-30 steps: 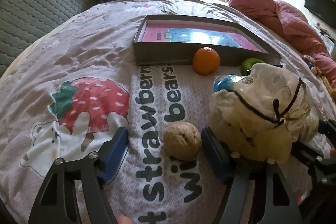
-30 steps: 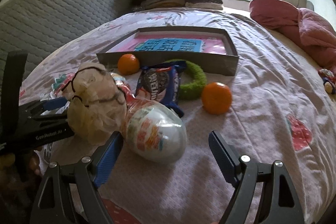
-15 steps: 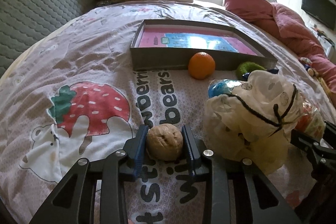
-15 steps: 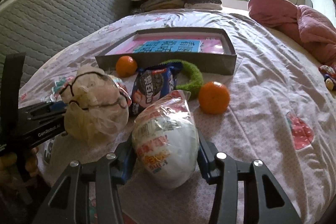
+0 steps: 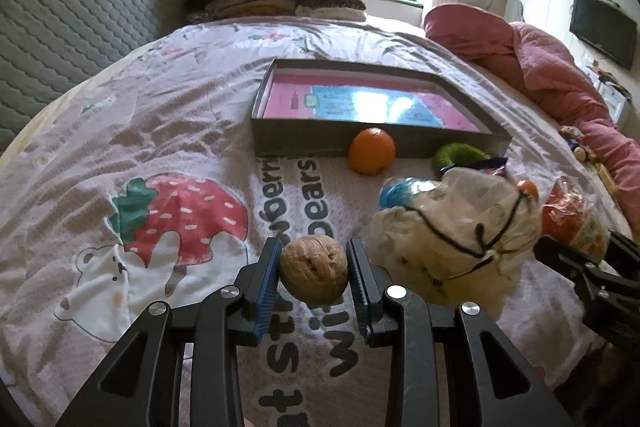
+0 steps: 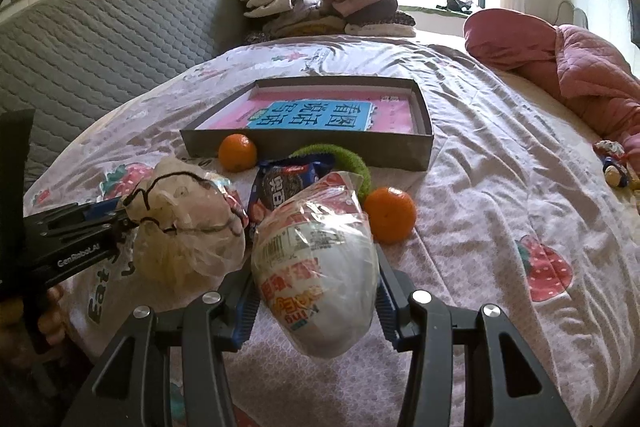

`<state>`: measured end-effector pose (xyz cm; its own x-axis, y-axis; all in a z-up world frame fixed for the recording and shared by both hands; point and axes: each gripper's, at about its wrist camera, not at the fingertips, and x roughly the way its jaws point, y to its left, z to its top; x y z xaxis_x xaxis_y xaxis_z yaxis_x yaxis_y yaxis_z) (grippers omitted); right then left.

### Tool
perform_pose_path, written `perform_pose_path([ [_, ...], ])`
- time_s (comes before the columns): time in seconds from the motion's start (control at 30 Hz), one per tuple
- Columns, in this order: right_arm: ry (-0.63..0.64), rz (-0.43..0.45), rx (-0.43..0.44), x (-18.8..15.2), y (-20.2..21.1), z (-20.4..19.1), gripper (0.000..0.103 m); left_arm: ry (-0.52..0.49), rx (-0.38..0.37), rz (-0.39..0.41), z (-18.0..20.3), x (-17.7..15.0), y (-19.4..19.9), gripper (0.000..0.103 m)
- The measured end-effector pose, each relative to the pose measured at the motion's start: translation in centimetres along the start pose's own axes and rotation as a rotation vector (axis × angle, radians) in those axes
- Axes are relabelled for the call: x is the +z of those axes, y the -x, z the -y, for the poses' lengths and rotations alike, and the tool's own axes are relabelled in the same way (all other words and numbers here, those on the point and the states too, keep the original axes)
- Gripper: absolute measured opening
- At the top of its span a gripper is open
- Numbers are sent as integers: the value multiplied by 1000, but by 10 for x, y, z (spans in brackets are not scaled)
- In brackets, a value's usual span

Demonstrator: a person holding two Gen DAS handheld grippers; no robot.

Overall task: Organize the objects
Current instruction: 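Carry the walnut into the tray with the left tool while the right tool carries the egg there, both opening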

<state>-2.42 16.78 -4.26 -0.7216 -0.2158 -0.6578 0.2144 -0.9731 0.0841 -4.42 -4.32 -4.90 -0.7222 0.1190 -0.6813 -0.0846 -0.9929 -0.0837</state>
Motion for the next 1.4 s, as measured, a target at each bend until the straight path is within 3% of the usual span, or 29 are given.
perform_pose_path([
  [0.53,7,59,-2,36,-1,7,50,-4,-9,76,2,36,6,34],
  [1.4,50,76,-48,103,-50,22,50,-38,13,114,6,113,-48,34],
])
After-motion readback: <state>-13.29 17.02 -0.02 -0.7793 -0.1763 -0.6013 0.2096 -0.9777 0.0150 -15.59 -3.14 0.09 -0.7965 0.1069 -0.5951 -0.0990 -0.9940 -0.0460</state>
